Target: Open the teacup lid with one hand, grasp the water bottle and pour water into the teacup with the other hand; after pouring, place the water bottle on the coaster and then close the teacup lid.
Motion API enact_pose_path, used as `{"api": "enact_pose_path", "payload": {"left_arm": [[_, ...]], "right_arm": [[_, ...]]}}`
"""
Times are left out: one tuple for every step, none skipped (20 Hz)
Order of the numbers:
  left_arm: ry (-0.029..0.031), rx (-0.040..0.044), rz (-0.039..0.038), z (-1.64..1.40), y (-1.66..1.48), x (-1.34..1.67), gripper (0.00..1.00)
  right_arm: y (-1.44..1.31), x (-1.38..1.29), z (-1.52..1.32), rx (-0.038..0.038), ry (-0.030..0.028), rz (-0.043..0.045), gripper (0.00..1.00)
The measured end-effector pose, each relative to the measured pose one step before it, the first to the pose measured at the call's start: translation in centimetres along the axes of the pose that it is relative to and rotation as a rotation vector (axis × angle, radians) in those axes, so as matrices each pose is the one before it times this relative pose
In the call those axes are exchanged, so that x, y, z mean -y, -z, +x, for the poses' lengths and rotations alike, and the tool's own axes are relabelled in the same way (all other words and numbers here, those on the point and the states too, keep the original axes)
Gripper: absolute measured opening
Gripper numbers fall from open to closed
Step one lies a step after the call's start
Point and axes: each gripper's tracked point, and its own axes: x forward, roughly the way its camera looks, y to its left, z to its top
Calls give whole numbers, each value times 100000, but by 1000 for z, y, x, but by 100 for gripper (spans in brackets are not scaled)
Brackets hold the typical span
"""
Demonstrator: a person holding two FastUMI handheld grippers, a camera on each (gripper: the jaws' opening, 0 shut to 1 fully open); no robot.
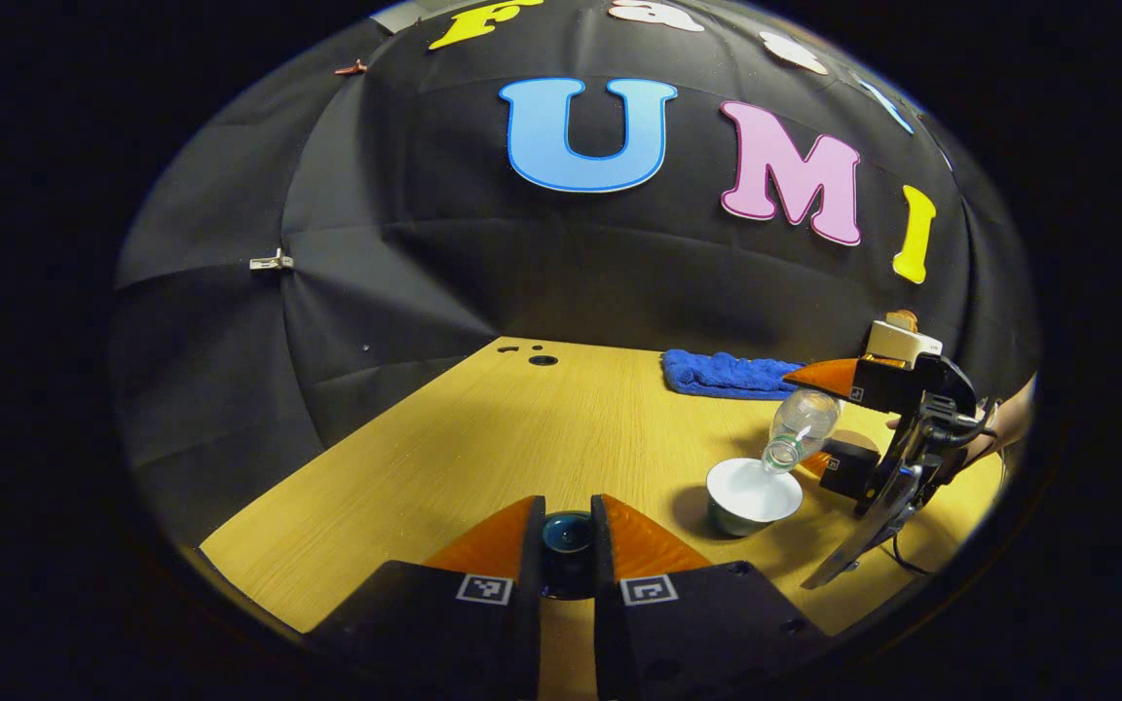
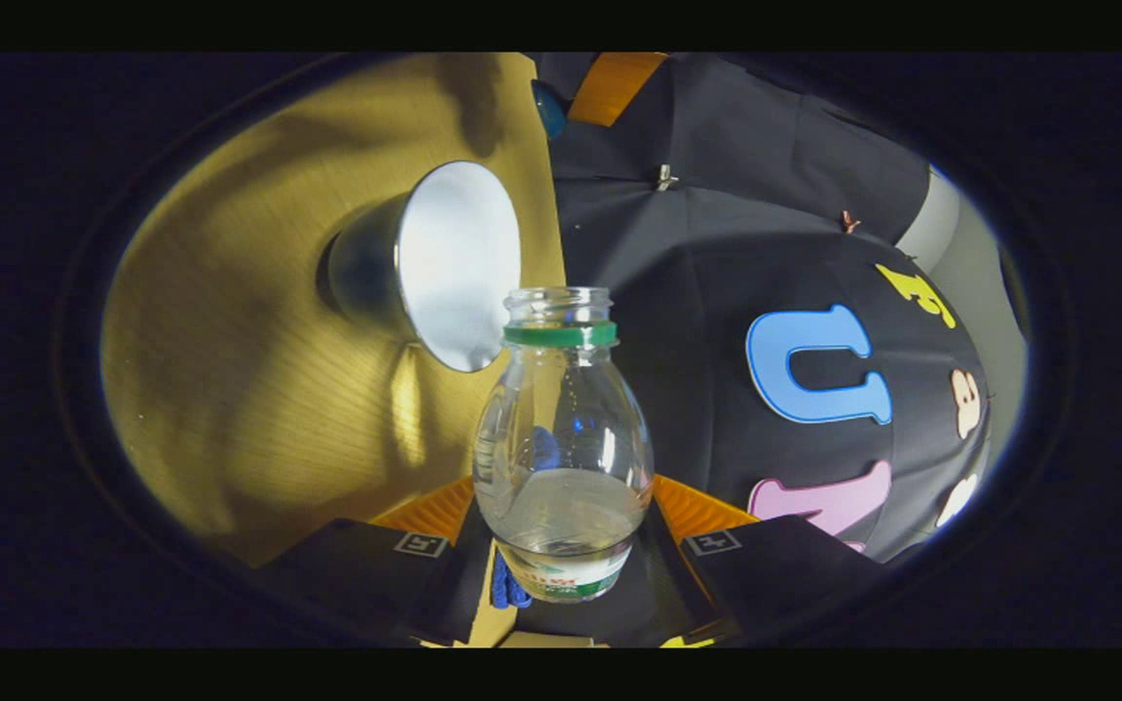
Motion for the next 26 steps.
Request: {"api": "enact_pose_path", "payload": {"left_arm": [[-103, -100, 1082, -50, 66, -41, 26], [202, -4, 680, -52, 77, 19, 26], [367, 77, 2, -48, -42, 53, 26], [327, -87, -270, -56, -6, -74, 26], [117, -146, -343, -7, 57, -15, 26], [-83, -118, -222, -7, 168, -114, 26], [-178, -7, -244, -42, -149, -193, 26], [-156, 44, -376, -9, 82, -144, 26], [-42, 14, -407, -100, -89, -128, 26], [-9, -85, -287, -52, 61, -117, 26], [1, -131, 7, -40, 4, -63, 26], [54, -3, 31, 19, 214, -76, 26], [150, -24, -12, -109, -27, -68, 26], [57, 3, -110, -134, -7, -78, 26], [189, -185, -184, -58, 49, 36, 26], [178, -262, -271, -39, 299, 55, 26], [225, -183, -356, -49, 180, 29, 26], [389, -250, -373, -147, 161, 21, 26], [343, -272, -233, -8, 154, 87, 26], [271, -288, 36, -50, 295, 57, 26], [285, -109, 95, -38, 8, -26, 26], [289, -111, 84, -116, 50, -17, 26], [181, -157, 36, -20, 58, -113, 26], [160, -157, 68, -16, 134, -134, 26], [121, 16, 60, -4, -58, -108, 26], [44, 160, 94, 14, -102, -110, 26]], "right_arm": [[-71, 147, 267, 440, -160, -1349, 73], [12, 239, 118, 854, 177, -1224, 72], [-168, 119, 211, 805, 450, -1205, 72], [7, 185, 95, 606, 60, -958, 73], [-92, -19, 153, 384, 80, -879, 72], [-46, 51, -82, 345, -100, -748, 72], [21, 128, 168, 375, 14, -774, 72], [-67, -44, -38, 350, -265, -668, 72], [-95, 121, 59, 682, -9, -970, 72], [-79, 176, 12, 666, 223, -1333, 72], [-77, 74, 97, 836, 166, -1175, 73], [-29, 104, -35, 656, 231, -1304, 72], [-89, 147, -2, 296, 44, -1058, 72], [-114, 198, -93, 315, 500, -1040, 72], [32, 6, 75, 249, 128, -596, 72], [-38, -90, -79, 321, 44, -436, 72], [-27, 16, 12, 278, -172, -1016, 72], [21, 143, -53, 362, 48, -1309, 72], [1, 224, 51, 392, -217, -1076, 72], [14, 109, 13, 66, -198, -575, 72], [94, -38, 106, 151, -205, -424, 77], [77, 20, 10, -68, -67, -590, 77], [-59, 69, 93, 88, -81, -620, 72], [-84, 67, -4, 388, 217, -749, 77], [-84, 145, -7, 692, 397, -1149, 77], [-22, 123, 43, 593, 381, -1100, 72]]}}
